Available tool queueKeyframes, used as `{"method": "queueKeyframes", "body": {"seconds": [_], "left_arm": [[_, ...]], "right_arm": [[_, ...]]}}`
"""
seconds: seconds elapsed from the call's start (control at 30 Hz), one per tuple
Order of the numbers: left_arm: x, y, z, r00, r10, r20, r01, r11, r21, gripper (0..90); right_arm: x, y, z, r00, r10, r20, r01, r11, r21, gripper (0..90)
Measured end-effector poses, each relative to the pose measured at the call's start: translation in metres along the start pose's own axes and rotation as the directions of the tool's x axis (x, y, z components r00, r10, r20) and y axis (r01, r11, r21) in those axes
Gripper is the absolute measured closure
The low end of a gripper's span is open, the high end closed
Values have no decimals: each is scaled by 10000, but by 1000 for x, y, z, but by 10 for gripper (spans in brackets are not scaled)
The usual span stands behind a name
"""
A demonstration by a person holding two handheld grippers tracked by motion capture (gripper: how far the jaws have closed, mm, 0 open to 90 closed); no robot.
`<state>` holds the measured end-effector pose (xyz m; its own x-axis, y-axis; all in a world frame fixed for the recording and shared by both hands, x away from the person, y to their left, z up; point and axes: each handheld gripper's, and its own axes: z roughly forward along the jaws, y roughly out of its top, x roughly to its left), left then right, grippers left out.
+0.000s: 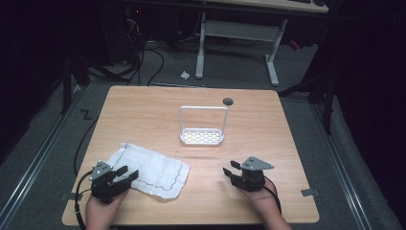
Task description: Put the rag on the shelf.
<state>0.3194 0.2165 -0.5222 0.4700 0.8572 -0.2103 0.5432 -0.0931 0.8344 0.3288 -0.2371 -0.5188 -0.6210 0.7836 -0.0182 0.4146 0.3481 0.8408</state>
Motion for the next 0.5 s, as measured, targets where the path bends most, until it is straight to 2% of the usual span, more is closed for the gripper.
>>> {"method": "queueKeyframes", "body": {"seconds": [0.07, 0.17, 0.3, 0.4, 0.5], "left_arm": [[-2, -1, 1, 9997, 224, -130, -224, 9997, 33, 457], [0, -2, 0, 9997, 207, -101, -206, 9997, 92, 457], [2, -3, -5, 9999, 106, 10, -106, 9999, -88, 457], [4, -4, -7, 10000, -3, 85, 4, 10000, -61, 468], [5, -3, -7, 9998, -48, 179, 48, 10000, -6, 545]], "right_arm": [[0, -1, 0, 9999, 71, -97, -70, 10000, 41, 561], [0, -1, 0, 9999, 87, -82, -87, 10000, 39, 561], [2, 0, 4, 9999, 11, -100, -10, 9999, 116, 560], [9, 1, 10, 9996, -120, -244, 127, 9996, 262, 565], [21, 3, 17, 9975, -408, -574, 425, 9987, 289, 601]]}}
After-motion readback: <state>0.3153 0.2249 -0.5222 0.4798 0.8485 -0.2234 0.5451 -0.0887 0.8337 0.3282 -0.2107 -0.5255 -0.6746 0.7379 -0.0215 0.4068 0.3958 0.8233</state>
